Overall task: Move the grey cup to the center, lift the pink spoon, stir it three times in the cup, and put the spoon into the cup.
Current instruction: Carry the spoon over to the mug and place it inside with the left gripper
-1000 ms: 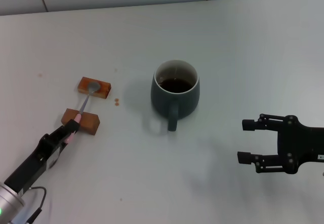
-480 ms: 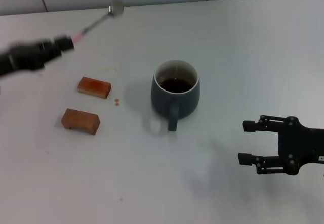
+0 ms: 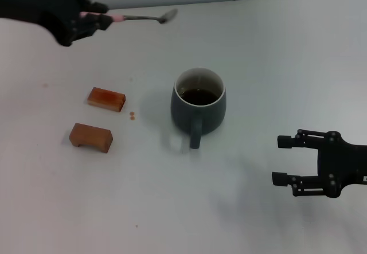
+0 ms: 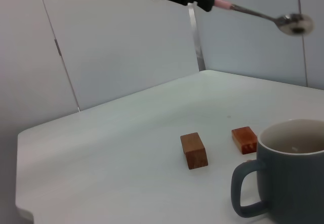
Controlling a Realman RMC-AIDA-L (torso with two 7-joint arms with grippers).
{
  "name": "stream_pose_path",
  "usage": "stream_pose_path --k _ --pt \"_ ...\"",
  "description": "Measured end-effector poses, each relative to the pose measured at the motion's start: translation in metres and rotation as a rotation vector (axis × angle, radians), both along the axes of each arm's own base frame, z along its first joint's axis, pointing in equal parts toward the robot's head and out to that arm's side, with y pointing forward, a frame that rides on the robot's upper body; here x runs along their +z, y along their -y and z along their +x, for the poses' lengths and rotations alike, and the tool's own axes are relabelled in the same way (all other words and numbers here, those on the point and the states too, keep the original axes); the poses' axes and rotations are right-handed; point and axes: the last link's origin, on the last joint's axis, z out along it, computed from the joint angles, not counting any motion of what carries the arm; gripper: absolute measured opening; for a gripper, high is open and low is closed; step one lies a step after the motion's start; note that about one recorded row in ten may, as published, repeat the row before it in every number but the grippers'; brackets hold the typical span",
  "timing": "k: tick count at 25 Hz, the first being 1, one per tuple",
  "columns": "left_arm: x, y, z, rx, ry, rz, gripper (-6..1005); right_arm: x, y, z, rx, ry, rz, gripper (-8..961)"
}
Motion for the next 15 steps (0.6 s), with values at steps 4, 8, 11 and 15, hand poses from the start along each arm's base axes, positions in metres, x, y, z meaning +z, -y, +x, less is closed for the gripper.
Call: stream_pose_path --k 4,8,11,15 --pt "-0.015 0.001 0.023 -0.085 -0.092 -0.042 127 0.0 0.0 0.0 0.0 -0.003 0.001 811" --pt "-0.039 0.007 0.035 -0.161 -0.255 -0.121 128 -0.001 0.003 0.001 -0.006 -0.005 -0.002 811" --pt "-0.049 0.01 0.037 -0.184 -0.306 -0.146 128 -0.001 0.003 0.001 -0.007 -0.006 -0.002 811" --pt "-0.057 0.012 0.039 -0.205 -0.353 -0.16 127 -0.002 0.003 0.001 -0.005 -0.005 -0.005 811"
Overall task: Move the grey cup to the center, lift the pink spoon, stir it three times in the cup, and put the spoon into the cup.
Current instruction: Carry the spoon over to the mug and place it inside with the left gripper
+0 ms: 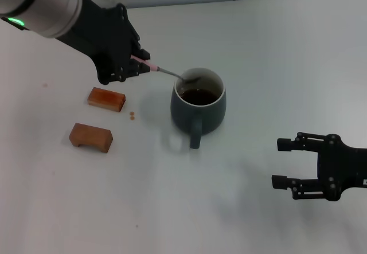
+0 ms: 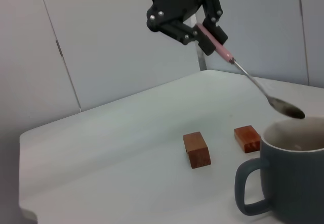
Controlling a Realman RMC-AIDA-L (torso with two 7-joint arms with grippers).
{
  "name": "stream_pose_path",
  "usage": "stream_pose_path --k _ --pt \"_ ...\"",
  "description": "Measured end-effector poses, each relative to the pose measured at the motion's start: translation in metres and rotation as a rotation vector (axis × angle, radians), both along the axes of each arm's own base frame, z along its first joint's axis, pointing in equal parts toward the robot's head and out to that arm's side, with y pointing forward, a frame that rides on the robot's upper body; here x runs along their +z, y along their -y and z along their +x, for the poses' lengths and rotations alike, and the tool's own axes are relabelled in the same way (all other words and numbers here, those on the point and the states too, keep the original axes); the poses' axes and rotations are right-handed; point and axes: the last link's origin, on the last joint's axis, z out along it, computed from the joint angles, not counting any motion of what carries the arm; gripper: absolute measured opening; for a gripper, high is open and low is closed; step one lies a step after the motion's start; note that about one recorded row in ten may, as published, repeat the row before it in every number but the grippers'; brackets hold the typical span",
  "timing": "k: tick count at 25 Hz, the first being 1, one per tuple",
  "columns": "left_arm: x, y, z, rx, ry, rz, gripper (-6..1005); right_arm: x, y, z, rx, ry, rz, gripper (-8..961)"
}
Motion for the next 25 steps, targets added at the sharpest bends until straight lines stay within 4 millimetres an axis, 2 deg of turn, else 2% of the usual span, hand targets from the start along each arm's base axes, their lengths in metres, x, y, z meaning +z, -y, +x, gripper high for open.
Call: stream_pose_path --k 9,10,14,25 --pt "-0.016 -0.003 0.003 -0.036 -0.076 -0.022 127 0.0 -0.001 -0.001 0.004 0.0 0.0 810" --pt "-0.024 -0.007 0.005 -0.056 -0.101 -0.024 127 0.0 -0.001 -0.001 0.005 0.001 -0.002 810" --pt "-0.038 -0.009 0.012 -0.098 -0.138 -0.034 127 -0.001 -0.001 -0.002 0.008 -0.001 -0.007 810" --pt "-0.065 -0.014 0.022 -0.201 -0.235 -0.035 128 -0.002 0.002 -0.004 0.017 -0.015 -0.025 810"
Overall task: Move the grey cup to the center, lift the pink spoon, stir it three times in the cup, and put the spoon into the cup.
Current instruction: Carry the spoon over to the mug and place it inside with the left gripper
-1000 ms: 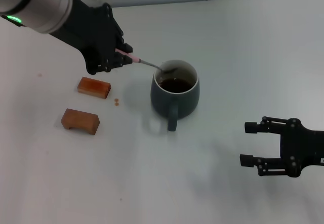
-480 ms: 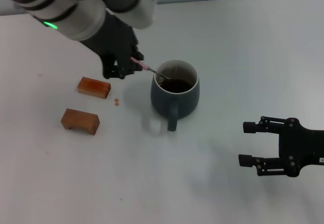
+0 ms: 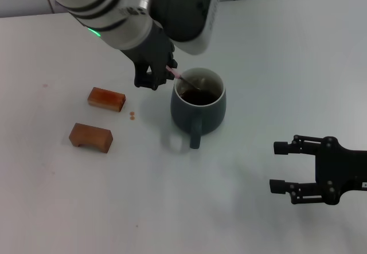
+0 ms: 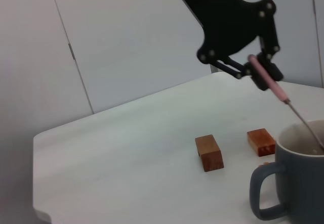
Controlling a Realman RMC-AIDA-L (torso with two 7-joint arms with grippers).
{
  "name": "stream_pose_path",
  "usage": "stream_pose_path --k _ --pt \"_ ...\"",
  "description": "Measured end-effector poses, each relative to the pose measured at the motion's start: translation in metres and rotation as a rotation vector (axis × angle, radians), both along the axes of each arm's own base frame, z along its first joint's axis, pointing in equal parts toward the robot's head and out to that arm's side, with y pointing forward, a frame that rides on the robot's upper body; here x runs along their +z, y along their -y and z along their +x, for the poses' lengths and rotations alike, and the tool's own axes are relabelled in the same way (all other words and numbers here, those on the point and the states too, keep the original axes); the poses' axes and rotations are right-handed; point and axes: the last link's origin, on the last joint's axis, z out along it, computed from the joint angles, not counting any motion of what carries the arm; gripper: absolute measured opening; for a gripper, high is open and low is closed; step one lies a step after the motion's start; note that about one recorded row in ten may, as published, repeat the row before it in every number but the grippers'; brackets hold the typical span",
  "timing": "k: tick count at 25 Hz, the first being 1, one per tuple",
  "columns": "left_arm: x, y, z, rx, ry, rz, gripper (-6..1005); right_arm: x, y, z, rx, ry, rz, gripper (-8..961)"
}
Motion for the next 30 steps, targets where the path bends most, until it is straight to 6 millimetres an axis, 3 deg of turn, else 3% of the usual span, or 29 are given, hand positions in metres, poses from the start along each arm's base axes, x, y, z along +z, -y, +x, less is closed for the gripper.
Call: stream_pose_path --k 3,7,17,30 --pt "-0.014 0.0 -0.002 -0.029 -0.018 -0.002 128 -0.001 0.001 0.0 0.002 0.0 -0.008 810" --pt "-0.018 0.001 -0.003 -0.043 -0.028 -0.002 127 -0.002 0.002 0.0 0.001 0.0 -0.009 811" --pt "-0.011 0.006 -0.014 -0.014 -0.105 0.002 128 -0.002 0.001 0.001 -0.003 0.003 -0.005 811" --pt "-0.02 0.002 -0.005 -0.083 -0.04 0.034 146 -0.002 0.001 0.0 0.001 0.001 -0.007 811"
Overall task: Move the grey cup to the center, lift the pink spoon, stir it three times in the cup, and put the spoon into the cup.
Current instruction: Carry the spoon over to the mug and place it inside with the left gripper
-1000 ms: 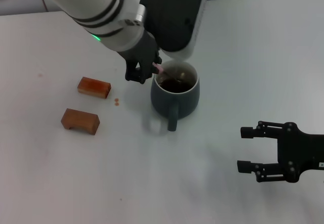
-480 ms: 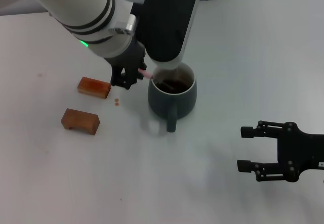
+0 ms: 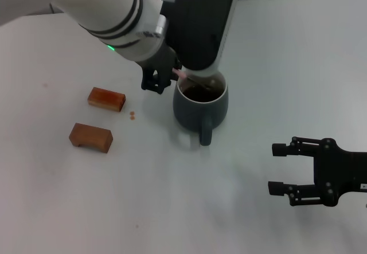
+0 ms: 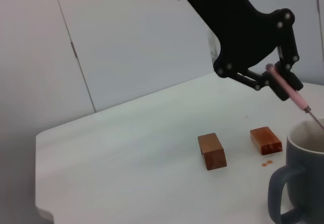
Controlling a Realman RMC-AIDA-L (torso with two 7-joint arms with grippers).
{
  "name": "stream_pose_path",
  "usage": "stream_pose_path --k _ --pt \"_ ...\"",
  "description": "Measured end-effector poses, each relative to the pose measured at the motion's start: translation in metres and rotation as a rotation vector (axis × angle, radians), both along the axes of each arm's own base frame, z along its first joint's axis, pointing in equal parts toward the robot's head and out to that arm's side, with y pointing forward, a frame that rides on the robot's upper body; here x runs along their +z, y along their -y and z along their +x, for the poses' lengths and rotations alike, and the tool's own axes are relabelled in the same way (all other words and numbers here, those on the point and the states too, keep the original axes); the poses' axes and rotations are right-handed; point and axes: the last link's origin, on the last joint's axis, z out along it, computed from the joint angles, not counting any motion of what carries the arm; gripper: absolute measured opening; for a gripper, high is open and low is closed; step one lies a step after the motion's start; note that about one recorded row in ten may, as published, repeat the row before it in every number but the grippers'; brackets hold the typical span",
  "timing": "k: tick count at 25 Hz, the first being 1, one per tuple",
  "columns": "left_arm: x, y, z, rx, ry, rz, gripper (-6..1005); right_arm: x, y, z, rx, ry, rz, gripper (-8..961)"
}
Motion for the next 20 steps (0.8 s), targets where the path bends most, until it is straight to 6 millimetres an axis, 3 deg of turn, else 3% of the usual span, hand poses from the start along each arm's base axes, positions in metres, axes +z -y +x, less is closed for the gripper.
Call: stream_pose_path --k 7,20 --pt "0.0 0.0109 -0.0045 0.013 -0.042 -0.035 161 -0.0013 0.0004 0.0001 0.002 0.005 -0.007 810" --pt "0.003 0.0017 -0.0007 -0.037 -0.036 0.023 189 -0.0018 -0.0005 -0.0006 0.004 0.005 -0.008 810"
